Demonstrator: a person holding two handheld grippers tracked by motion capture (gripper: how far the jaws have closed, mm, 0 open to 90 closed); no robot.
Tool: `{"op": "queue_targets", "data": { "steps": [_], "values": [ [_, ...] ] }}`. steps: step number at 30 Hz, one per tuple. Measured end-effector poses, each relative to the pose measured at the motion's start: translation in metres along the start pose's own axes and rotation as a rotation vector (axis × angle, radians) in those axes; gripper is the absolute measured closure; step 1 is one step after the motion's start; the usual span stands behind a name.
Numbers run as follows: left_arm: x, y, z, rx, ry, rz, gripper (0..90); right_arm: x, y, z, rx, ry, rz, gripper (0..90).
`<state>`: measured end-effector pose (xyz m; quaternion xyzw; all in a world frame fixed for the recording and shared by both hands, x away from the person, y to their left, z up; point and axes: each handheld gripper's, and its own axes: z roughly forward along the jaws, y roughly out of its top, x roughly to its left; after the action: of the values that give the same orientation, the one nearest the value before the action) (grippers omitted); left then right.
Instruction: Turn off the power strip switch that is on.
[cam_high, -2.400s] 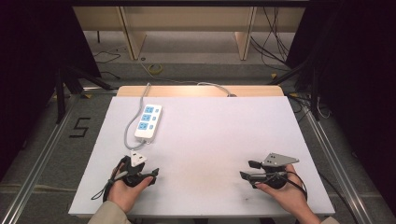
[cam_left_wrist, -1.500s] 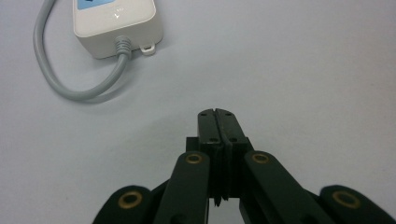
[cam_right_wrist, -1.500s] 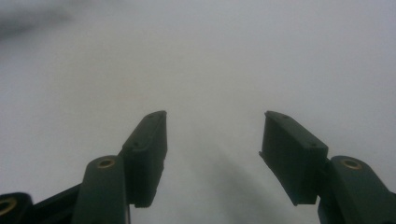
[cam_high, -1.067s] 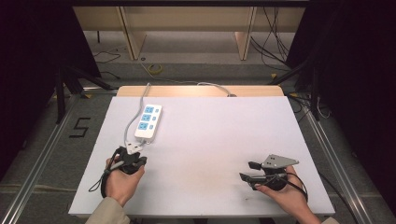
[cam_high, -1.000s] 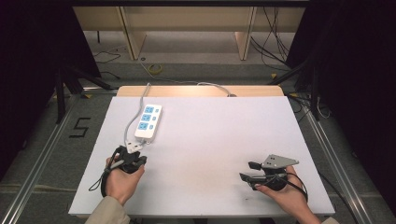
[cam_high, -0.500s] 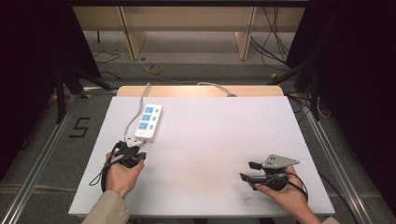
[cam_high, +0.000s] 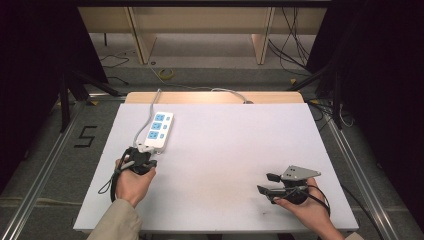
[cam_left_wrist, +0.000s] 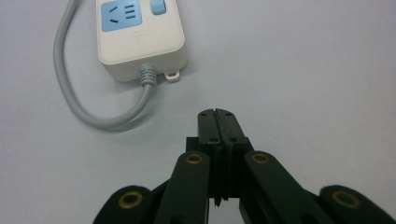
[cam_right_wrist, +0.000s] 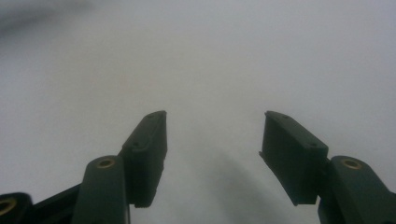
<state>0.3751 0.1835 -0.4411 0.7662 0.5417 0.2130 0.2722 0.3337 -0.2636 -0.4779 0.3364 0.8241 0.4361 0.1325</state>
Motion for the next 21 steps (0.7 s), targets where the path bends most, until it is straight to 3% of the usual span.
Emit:
{"op": "queue_targets", "data": {
  "steps": [21],
  "values": [
    [0.008,0.016,0.003,0.009,0.02,-0.007,89.9,0.0,0.0,0.0,-0.001,0.0,-0.007,41.2]
  ]
}}
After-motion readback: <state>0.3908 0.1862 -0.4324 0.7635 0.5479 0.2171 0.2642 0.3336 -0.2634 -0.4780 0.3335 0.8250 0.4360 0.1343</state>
